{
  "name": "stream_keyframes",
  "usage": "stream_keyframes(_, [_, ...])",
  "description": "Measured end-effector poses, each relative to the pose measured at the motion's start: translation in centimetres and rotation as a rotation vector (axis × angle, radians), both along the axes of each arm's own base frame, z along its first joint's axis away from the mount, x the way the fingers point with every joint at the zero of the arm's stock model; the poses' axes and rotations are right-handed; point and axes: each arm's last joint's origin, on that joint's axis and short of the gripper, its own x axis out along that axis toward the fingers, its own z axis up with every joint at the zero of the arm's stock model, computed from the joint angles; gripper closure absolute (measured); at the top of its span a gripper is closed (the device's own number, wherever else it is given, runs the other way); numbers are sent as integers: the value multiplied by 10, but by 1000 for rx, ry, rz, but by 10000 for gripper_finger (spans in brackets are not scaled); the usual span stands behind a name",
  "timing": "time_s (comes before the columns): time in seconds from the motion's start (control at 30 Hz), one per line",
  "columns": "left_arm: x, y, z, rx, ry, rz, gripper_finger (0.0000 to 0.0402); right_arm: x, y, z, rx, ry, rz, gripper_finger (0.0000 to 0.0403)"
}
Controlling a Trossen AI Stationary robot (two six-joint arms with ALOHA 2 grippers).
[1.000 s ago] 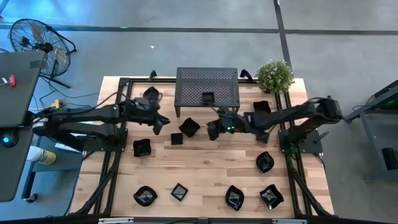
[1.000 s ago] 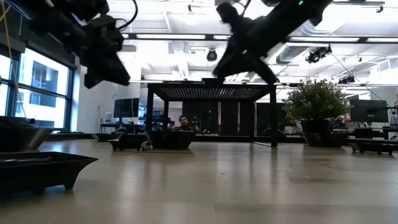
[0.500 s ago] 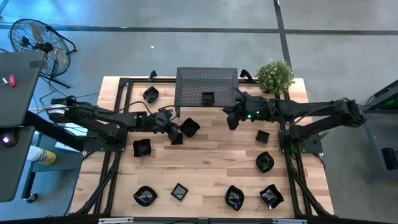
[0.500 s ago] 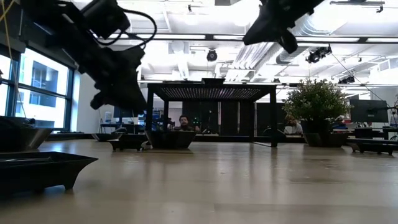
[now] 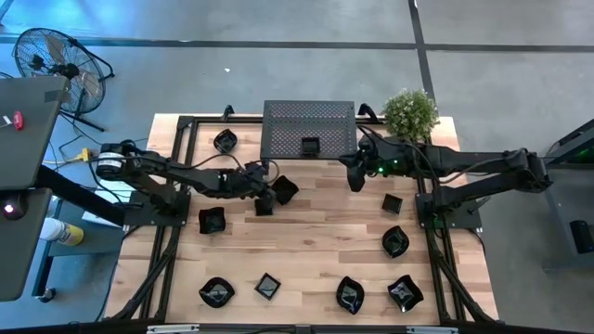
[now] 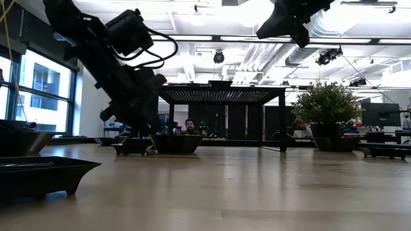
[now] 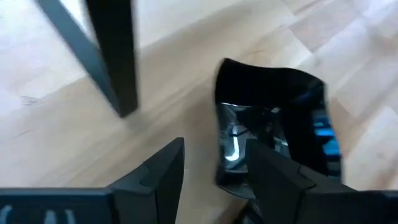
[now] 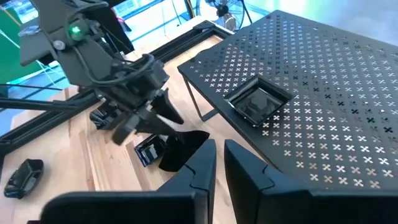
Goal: Pick & Place Mini shaped plates
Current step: Put the black distorted square plate on the shelf
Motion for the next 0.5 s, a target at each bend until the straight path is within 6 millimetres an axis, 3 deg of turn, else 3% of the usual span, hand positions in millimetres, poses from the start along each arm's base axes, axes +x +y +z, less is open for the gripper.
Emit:
stream_keyframes(0.2, [-1, 0, -2, -4, 13, 8, 248, 0, 0, 0, -35, 11, 18, 376])
stream_keyframes(0.5, [1, -3, -8, -80, 47, -95, 344, -1, -7, 0, -50, 20, 17, 376])
